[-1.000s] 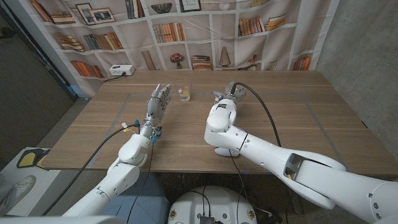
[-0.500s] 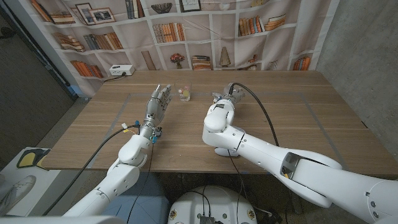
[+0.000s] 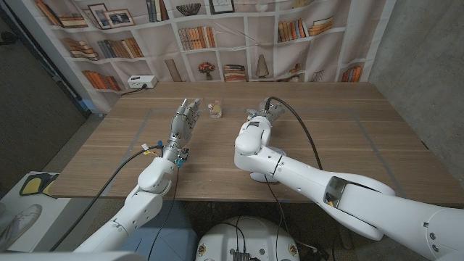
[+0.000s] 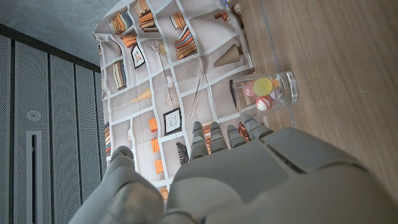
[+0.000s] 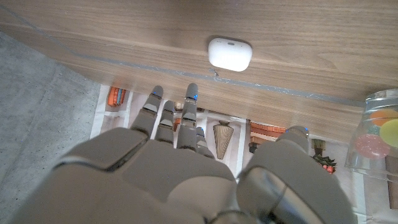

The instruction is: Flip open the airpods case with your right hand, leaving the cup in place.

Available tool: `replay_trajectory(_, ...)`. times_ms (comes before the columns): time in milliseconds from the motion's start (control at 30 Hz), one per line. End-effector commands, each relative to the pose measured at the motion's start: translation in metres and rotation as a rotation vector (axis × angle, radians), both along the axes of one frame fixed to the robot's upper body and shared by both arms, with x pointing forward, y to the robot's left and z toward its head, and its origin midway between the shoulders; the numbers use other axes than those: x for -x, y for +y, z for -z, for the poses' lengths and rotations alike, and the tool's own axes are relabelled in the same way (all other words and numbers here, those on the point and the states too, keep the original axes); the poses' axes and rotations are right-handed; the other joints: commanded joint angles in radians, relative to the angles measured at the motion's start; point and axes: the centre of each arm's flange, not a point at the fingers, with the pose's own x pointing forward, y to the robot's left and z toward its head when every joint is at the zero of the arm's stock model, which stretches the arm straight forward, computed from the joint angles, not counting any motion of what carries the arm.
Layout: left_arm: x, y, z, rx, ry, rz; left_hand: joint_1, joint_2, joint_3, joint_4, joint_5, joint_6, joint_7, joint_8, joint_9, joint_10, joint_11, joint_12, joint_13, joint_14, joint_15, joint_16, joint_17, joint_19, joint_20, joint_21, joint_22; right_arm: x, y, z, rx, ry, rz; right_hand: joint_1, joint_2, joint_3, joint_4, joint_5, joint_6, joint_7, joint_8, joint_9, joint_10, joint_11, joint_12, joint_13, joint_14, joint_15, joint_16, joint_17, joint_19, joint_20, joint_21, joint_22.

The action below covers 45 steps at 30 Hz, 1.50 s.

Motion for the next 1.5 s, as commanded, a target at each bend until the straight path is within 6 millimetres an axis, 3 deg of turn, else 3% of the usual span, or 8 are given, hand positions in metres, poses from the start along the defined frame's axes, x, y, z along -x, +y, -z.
replay_trajectory(33,0.001,0.003,0.001,0.003,0.005,-0.006,-0.003,-0.001,-0.002,-0.001,0.006,-0.002,0.0,-0.002,0.004,0.006,-0.002,-0.001,0.003,-0.008,0.0,0.005,0.001,-0.004,-0.002,0.006,0.003,-0.001,0.006,-0.001,0.026,0.002,0.018,-0.005,0.003,-0.004,0.004,0.003,0.001,-0.003,-0.001,0.004,0.016,-0.005,0.001,0.004,0.017,-0.014,0.006,0.0,-0.006,0.002,-0.003,0.001)
replay_trajectory(300,0.003,0.004,0.001,0.001,0.004,-0.007,-0.003,0.0,-0.002,-0.002,0.007,-0.005,-0.001,-0.003,0.004,0.005,-0.003,-0.002,0.003,-0.007,-0.001,0.005,0.001,-0.005,-0.003,0.006,0.003,-0.008,0.009,0.001,0.039,0.022,0.035,-0.006,0.004,-0.004,0.004,0.003,0.001,-0.007,-0.002,0.004,0.034,-0.011,0.004,0.006,0.05,-0.037,0.017,0.0,-0.002,0.001,0.0,0.002)
replay_trajectory(633,0.004,0.006,0.003,0.004,0.011,-0.009,-0.002,0.0,-0.002,-0.003,0.007,-0.02,-0.007,-0.007,0.004,0.007,-0.003,-0.002,0.003,-0.008,-0.001,0.005,0.001,-0.006,-0.003,0.006,0.003,-0.018,0.007,0.007,0.049,0.031,0.063,-0.006,0.005,-0.004,0.003,0.003,0.003,-0.004,-0.001,0.004,0.039,-0.013,0.003,0.008,0.032,-0.025,0.008,0.0,0.0,0.002,0.001,0.002)
replay_trajectory(1333,0.003,0.006,0.004,0.005,0.016,-0.006,-0.002,0.001,-0.003,-0.005,0.007,-0.019,-0.004,-0.004,0.004,0.007,-0.003,-0.002,0.003,-0.011,-0.002,0.004,0.001,-0.006,-0.003,0.006,0.003,-0.027,0.005,0.012,0.066,0.058,0.08,-0.002,0.01,-0.001,0.002,0.003,0.006,-0.002,-0.001,0.004,0.045,-0.02,0.001,0.01,0.034,-0.036,0.007,0.0,-0.004,0.002,0.0,0.002)
replay_trajectory(1500,0.003,0.006,0.005,0.002,0.019,-0.008,-0.002,0.002,-0.003,-0.006,0.007,-0.016,-0.001,-0.002,0.004,0.008,-0.003,-0.002,0.003,-0.012,-0.001,0.004,0.001,-0.006,-0.003,0.006,0.003,-0.03,0.006,0.015,0.075,0.059,0.091,0.005,0.014,0.002,-0.002,0.004,0.004,0.0,-0.001,0.004,0.033,-0.019,-0.006,0.012,0.011,-0.032,-0.003,0.0,-0.009,0.003,-0.002,0.001)
